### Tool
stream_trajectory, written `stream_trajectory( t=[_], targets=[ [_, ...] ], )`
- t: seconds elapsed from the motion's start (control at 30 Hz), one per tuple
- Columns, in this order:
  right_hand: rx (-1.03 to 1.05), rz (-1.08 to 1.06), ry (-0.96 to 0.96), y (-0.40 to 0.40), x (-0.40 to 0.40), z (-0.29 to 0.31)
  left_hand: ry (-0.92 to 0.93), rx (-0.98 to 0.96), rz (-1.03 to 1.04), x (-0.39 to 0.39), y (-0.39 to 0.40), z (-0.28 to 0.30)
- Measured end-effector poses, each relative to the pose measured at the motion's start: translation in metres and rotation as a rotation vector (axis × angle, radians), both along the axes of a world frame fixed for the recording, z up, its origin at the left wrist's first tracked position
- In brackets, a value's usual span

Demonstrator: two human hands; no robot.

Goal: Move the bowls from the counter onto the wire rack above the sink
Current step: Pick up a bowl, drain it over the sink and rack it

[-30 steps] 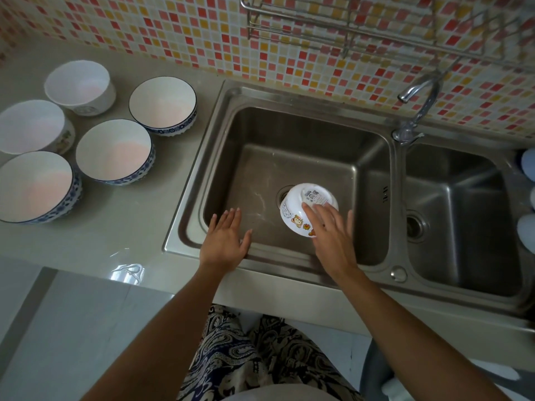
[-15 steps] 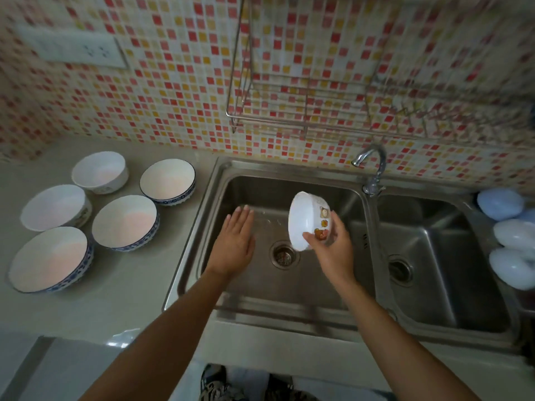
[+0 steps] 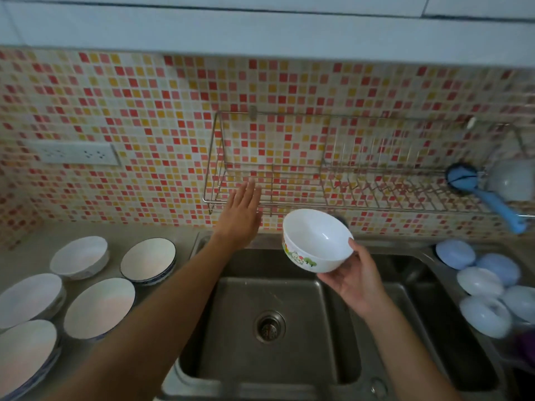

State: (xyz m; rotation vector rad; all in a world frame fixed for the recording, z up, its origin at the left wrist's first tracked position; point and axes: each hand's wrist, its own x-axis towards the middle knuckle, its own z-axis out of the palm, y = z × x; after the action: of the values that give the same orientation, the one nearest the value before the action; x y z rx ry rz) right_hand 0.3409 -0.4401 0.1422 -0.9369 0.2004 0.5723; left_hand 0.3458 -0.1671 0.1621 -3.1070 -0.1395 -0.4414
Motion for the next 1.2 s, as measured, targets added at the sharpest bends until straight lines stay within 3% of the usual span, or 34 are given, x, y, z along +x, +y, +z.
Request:
stream_trajectory(
  t=[0.23, 0.37, 0.5, 0.63, 0.73, 0.87, 1.0, 1.2],
  targets=[
    [0.082, -0.044, -0.152, 0.010, 0.038, 0.065, 0.040, 0.038, -0.022, 0.002, 0.007, -0.009],
    [-0.025, -0.096, -0.289, 0.030, 0.071, 0.090, 0.017, 0.042, -0.005, 0.003, 0.007, -0.012],
    [-0.323, -0.143, -0.519, 0.058, 0.106, 0.089, 0.024, 0.031, 0.000, 0.004, 0.006, -0.011],
    [-0.764, -0.182, -0.884, 0.084, 0.133, 0.074, 0.045, 0.042, 0.003, 0.005, 0.007, -0.011],
    [-1.086, -0.142, -1.164, 0.097, 0.148, 0.066, 0.038, 0.056, -0.003, 0.006, 0.007, -0.011],
    [-1.333, 0.020, -1.385, 0.108, 0.162, 0.058, 0.028, 0.044, -0.012, 0.005, 0.006, -0.012],
    [-1.427, 0.142, -1.408, 0.114, 0.170, 0.048, 0.026, 0.040, -0.005, 0.004, 0.005, -0.012],
    [-1.312, 0.221, -1.285, 0.112, 0.172, 0.044, 0.049, 0.034, 0.014, 0.005, 0.004, -0.012]
  ],
)
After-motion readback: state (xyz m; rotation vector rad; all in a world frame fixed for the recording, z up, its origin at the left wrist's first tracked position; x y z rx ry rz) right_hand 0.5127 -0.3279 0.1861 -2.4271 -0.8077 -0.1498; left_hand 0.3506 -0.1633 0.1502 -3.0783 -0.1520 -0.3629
